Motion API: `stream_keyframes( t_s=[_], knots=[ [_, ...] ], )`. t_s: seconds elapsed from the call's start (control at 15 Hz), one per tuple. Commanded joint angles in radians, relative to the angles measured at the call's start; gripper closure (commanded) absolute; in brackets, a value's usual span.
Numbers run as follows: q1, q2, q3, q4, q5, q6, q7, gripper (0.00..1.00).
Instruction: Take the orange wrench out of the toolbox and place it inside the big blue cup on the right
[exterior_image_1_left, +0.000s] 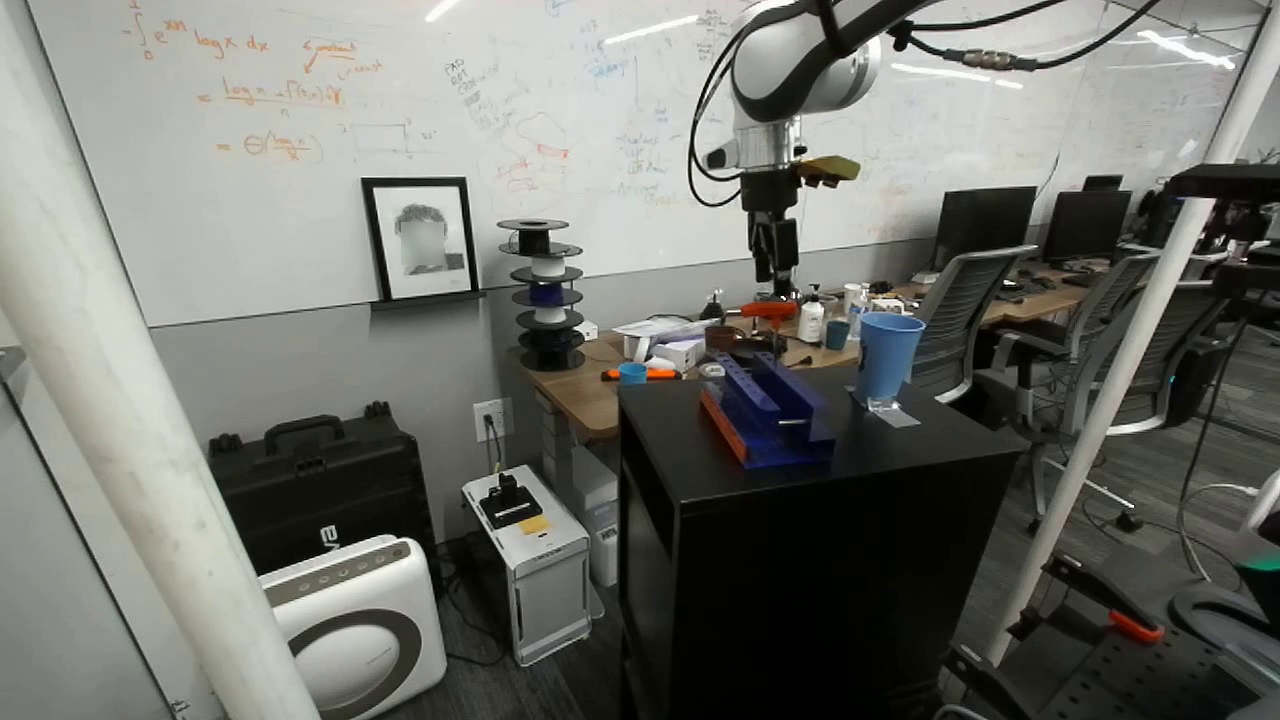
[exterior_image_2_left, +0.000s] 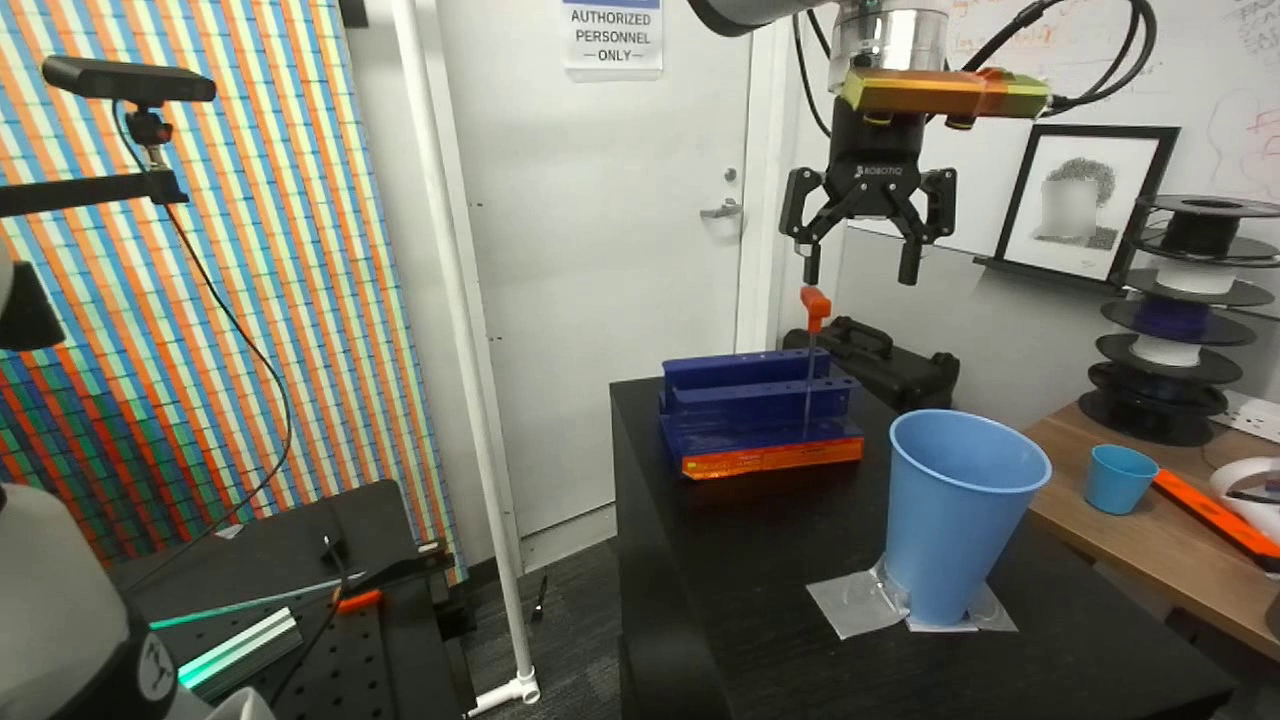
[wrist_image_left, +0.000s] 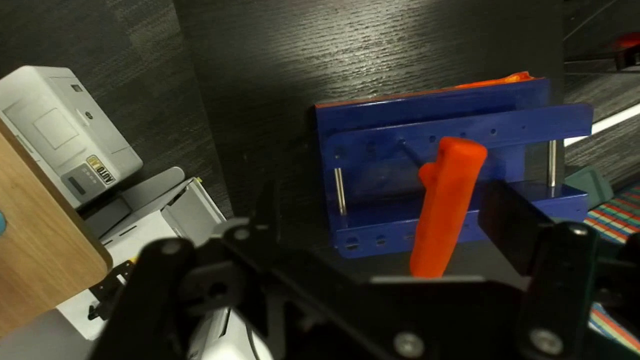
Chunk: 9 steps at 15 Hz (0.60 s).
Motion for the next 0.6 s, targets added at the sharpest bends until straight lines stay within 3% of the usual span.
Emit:
stream_keyframes(
  t_s=[0.0, 0.27, 0.33, 0.4, 0.53],
  knots=[
    [0.017, 0.013, 0.021, 0.025, -0.047, -0.012, 0.017, 0.00],
    [0.029, 0.008, 0.035, 0.011, -0.071, 0.002, 0.031, 0.00],
    [0.032, 0.011, 0.036, 0.010, -0.081, 0.001, 0.032, 0.05],
    [0.035, 0.013, 0.037, 0.006, -0.088, -0.003, 0.033, 0.24],
    [0.043, 0.008, 0.035, -0.018, -0.110, 0.002, 0.052, 0.30]
  ],
)
